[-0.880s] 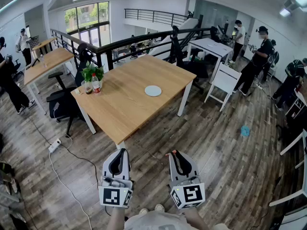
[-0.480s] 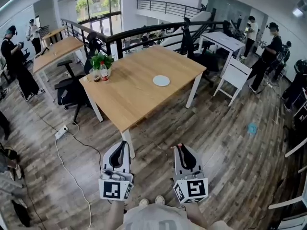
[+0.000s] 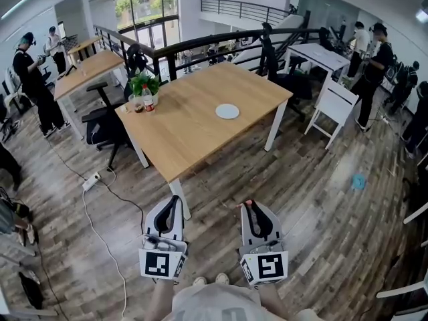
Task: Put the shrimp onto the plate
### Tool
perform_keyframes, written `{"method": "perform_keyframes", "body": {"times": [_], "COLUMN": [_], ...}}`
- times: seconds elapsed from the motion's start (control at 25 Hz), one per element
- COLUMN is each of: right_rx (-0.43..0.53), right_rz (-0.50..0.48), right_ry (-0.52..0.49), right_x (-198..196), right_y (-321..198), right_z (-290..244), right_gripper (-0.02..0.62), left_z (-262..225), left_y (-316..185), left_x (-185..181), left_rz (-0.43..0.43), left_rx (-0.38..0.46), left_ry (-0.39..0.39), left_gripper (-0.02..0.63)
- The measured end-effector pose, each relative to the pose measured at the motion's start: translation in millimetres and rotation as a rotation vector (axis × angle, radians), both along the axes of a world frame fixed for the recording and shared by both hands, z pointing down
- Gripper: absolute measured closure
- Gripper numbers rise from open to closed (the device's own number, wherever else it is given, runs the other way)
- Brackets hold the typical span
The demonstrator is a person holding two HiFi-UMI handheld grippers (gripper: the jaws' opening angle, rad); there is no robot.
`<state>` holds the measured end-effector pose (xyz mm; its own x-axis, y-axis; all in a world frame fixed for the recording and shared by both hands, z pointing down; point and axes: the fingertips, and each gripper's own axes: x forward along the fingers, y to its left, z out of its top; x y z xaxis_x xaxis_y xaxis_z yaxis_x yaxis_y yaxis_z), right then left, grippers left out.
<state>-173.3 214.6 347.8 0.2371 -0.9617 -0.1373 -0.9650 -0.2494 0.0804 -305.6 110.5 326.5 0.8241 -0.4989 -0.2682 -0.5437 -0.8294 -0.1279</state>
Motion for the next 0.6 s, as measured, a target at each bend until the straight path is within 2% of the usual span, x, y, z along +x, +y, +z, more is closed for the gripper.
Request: {"method": "perform_keyframes", "body": {"times": [0.12, 0.32, 0.44, 0.6], "right_rx": [0.015, -0.031, -0.033, -0.036], "right_rz": [-0.020, -0.018, -0.030, -0.002], "right_ry": [-0.014, -0.065, -0.083, -0.116], "right_x": [13, 40, 51, 72], "right_y": [7, 19, 16, 13], "right_z": [4, 30, 32, 37], "right_gripper": [0.531, 0.531, 0.531, 0.531], "left_z": [2, 9, -2, -3], "left_y": [11, 26, 16, 1], "left_x": [16, 33, 37, 53], "left_rz": [0.006, -0.006, -0.030, -0.045], "left_rx": [0.013, 0.019, 0.040, 0.043], "left_ry": [0.002, -0.046, -0.034, -0.055], "left_gripper": [0.597, 0.597, 0.597, 0.597]}}
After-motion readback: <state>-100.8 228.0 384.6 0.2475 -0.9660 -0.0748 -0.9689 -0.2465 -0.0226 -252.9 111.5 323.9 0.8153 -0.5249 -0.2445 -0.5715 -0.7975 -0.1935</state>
